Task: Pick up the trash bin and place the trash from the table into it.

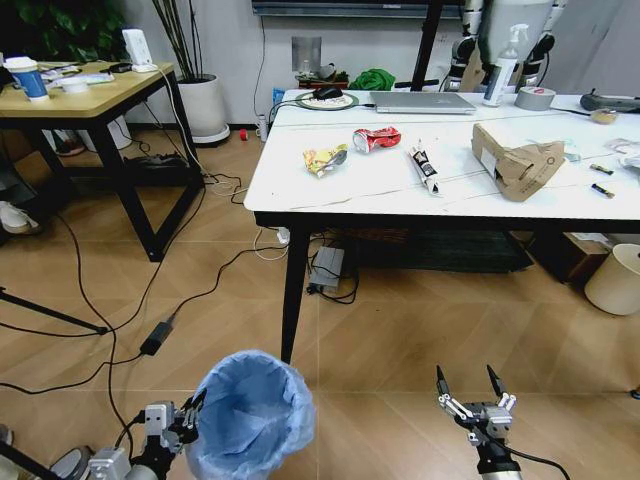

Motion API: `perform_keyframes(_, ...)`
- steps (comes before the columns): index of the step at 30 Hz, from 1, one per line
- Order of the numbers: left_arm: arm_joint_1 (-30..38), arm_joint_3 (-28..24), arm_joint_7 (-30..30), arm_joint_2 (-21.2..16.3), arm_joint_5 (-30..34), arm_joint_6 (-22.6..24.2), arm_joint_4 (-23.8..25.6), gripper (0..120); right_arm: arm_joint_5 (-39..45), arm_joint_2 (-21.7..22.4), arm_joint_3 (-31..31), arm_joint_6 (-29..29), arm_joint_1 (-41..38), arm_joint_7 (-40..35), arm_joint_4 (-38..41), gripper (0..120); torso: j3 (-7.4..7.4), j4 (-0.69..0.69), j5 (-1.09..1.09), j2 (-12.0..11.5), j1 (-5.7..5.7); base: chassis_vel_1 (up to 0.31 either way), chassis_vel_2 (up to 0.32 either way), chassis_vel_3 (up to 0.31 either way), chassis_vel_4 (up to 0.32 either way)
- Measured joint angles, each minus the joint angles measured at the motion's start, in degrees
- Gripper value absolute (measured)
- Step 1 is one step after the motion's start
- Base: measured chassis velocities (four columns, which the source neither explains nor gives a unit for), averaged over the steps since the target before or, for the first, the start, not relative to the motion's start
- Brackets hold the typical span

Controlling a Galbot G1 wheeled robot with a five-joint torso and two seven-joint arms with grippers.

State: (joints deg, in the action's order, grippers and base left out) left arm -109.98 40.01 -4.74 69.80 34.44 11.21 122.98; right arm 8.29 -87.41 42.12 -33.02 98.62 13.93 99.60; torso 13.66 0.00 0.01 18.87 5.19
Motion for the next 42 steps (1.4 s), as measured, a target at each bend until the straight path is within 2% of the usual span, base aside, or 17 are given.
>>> perform_keyframes(6, -0.02, -0.49, 3.68, -0.82, -0.67, -1.5, 1.62, 0, -0.35, -0.08, 0.17, -0.14, 0.13, 0.0, -0.49, 100, 0.0, 0.0, 0.0, 0.0, 0.0, 0.0, 0.0, 0.0, 0.0)
perform_keyframes(14, -0.15, -4.53, 6.66, -1.93, -1.81, -2.32, 3.94, 0, -0.6, -0.01, 0.54, -0.16, 0.07, 0.0, -1.02, 100, 0.0, 0.0, -0.01, 0.0, 0.0, 0.0, 0.0, 0.0, 0.0)
perform_keyframes(24, -0.07, -7.99, 6.7, -4.69, -3.83, -2.51, 4.81, 0, -1.07, -0.04, 0.8, -0.28, -0.19, 0.0, -2.26, 100, 0.0, 0.0, 0.0, 0.0, 0.0, 0.0, 0.0, 0.0, 0.0)
perform_keyframes(37, 1.29, -9.05, 5.11, -6.73, -5.64, -4.92, 3.69, 0, -2.52, -2.62, 1.9, -0.26, 0.44, -0.12, -1.04, 100, 0.0, 0.0, -0.01, 0.0, 0.0, 0.0, 0.0, 0.0, 0.0)
perform_keyframes(42, 1.46, -8.25, 2.73, -6.83, -6.7, -7.2, 2.45, 0, -2.78, -3.39, 2.43, -0.54, 0.88, -0.15, -0.74, 100, 0.11, 0.0, -0.01, 0.19, 0.08, 0.0, 0.0, 0.0, 0.0)
